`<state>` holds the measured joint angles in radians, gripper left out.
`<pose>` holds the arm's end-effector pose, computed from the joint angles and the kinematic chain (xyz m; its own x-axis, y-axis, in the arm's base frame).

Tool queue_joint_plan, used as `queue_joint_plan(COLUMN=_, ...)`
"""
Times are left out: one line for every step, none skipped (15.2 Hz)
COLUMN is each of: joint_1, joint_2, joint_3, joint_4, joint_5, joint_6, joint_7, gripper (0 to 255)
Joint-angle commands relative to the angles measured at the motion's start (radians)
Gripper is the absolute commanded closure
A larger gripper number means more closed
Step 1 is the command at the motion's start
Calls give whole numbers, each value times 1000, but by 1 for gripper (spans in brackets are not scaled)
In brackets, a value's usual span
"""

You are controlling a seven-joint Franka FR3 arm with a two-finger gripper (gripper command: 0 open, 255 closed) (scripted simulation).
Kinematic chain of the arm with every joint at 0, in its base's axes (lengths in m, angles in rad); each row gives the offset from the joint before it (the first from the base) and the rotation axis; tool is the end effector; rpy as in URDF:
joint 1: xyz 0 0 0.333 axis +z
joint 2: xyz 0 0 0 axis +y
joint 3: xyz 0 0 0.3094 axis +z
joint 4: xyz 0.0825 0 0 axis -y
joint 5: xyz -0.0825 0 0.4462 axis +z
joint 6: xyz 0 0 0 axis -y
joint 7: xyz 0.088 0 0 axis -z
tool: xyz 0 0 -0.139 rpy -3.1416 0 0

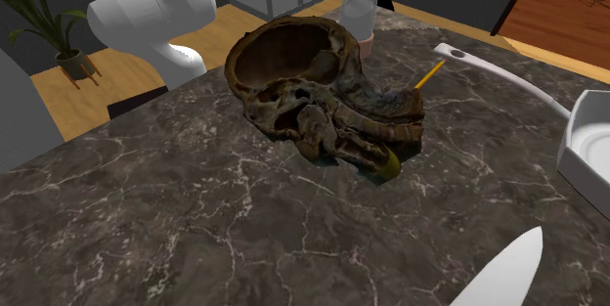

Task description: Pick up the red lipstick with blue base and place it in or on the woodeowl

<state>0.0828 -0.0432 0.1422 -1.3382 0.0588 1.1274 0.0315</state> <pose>0.5234 0.1318 0.6948 0.9625 0.2127 -0.1682 0.2080 -0.9771 -0.0452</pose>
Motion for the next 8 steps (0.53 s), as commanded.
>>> queue_joint_plan(joint_1=-5, joint_2=13, joint_3=-5, joint_4=2, joint_5=-5, joint_6=11, joint_7=-12, gripper=255)
queue_joint_plan(joint_1=-5, joint_2=3, joint_3=-6, joint_4=-25, joint_5=-4, joint_6=28, joint_7=-14, gripper=255)
queue_joint_plan(joint_1=-6, joint_2=-6, joint_3=-6, joint_4=-50, joint_5=-3, joint_6=45, joint_7=-16, gripper=255)
queue_joint_plan(joint_1=-6, joint_2=-14, joint_3=-7, joint_4=-75, joint_5=-3, joint_6=61, joint_7=-18, gripper=255)
queue_joint_plan(joint_1=-6, joint_2=-22, joint_3=-7, joint_4=-99, joint_5=-2, joint_6=77, joint_7=-19, gripper=255)
queue_joint_plan(joint_1=-7, joint_2=-30, joint_3=-7, joint_4=-123, joint_5=-2, joint_6=93, joint_7=-21, gripper=255)
queue_joint_plan(joint_1=-7, joint_2=-37, joint_3=-8, joint_4=-146, joint_5=-1, joint_6=108, joint_7=-22, gripper=255)
queue_joint_plan(joint_1=-7, joint_2=-44, joint_3=-8, joint_4=-168, joint_5=0, joint_6=124, joint_7=-23, gripper=255)
